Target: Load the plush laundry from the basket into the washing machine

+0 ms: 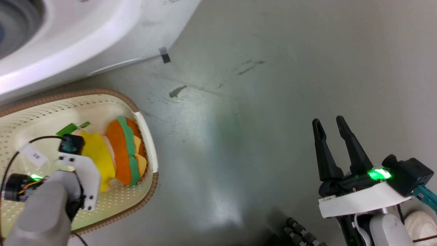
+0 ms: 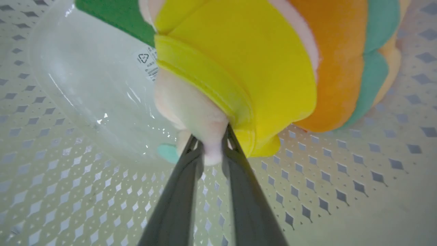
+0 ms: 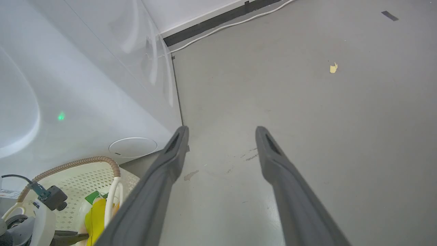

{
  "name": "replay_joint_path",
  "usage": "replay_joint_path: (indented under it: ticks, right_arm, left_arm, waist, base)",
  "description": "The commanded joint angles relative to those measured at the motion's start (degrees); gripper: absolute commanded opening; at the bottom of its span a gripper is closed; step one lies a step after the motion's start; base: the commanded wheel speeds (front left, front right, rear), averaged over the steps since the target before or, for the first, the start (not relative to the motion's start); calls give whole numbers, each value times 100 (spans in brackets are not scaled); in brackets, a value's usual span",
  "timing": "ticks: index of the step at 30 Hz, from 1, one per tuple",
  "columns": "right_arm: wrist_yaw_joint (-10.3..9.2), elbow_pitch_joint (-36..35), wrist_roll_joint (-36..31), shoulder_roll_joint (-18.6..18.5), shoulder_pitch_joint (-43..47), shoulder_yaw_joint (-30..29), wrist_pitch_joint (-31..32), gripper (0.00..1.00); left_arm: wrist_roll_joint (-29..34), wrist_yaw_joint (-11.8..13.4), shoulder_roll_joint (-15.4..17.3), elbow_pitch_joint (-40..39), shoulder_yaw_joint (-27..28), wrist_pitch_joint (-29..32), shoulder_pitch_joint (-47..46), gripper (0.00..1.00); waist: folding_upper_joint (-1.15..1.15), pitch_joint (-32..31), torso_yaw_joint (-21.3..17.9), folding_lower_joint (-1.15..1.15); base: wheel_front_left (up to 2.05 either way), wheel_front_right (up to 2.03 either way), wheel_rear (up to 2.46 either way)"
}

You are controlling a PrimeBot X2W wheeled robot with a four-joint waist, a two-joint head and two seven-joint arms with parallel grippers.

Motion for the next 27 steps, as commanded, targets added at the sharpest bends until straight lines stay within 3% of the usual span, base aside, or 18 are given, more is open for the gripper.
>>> replay_joint_path:
  ticks: [1, 11, 18, 27]
  right_arm:
    - [-3, -7, 73, -2, -135, 32, -66, 100]
    - [-4, 168, 273, -2, -378, 187, -185, 100]
    - [-4, 357, 108, -2, -218, 1, -269, 100]
    - [-4, 540, -316, -3, 192, -387, -306, 100]
  left_arm:
    - [-46, 6, 53, 118, -40, 9, -143, 0]
    - [-412, 132, 250, 728, -13, -308, -144, 0]
    - [-496, 105, 14, 1177, -259, -1022, 64, 0]
    - [-974, 8, -626, 1631, -106, -2300, 585, 0]
  waist:
    - [0, 70, -65, 0]
    - [0, -28, -317, 0]
    - [0, -753, -104, 0]
    - [0, -2029, 491, 0]
  base:
    - [0, 0, 0]
    - [0, 0, 0]
    - [0, 0, 0]
    - [0, 0, 0]
